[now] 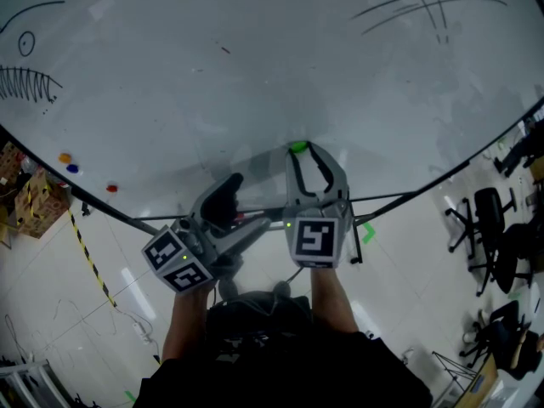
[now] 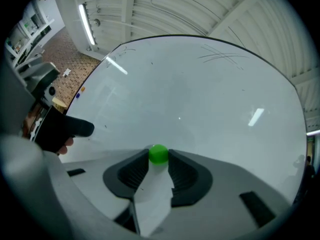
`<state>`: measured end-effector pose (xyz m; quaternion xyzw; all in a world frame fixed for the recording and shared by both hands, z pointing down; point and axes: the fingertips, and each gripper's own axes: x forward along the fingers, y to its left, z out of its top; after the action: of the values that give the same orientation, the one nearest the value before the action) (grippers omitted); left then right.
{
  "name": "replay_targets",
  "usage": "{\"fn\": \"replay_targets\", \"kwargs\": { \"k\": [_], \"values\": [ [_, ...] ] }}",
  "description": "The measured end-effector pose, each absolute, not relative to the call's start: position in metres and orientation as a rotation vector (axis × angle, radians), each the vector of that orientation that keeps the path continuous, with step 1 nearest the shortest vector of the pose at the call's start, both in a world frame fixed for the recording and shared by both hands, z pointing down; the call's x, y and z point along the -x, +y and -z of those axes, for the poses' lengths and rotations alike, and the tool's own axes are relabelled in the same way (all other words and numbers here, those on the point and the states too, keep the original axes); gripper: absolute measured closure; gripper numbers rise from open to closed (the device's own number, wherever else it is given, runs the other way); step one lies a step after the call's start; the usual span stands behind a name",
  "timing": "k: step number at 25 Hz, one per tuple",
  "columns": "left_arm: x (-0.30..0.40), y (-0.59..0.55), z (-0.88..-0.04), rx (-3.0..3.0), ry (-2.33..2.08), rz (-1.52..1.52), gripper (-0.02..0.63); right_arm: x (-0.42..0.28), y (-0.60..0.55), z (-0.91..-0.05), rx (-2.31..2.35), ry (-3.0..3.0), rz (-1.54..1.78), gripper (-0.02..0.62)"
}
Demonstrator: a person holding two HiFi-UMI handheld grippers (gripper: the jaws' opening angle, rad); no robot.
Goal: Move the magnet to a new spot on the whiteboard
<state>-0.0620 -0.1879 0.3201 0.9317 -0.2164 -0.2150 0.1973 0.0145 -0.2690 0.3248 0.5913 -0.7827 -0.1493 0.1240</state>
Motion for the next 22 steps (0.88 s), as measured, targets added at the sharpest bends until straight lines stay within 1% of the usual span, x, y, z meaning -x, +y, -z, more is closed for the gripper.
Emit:
{"fn": "replay_targets", "kwargs": {
  "k": [5,22],
  "values": [
    [0.061,-0.189,-0.321,-2.608,-0.599,0.598,0.204,-0.013,-0.269,-0.325,-1.735,-2.277,0.448,0.442],
    [0.045,-0.181,-0.318,-2.619,-0.600,0.570,0.204,-0.022,-0.256,-0.321,-1.681,-2.475,0.308,0.439]
  ]
}}
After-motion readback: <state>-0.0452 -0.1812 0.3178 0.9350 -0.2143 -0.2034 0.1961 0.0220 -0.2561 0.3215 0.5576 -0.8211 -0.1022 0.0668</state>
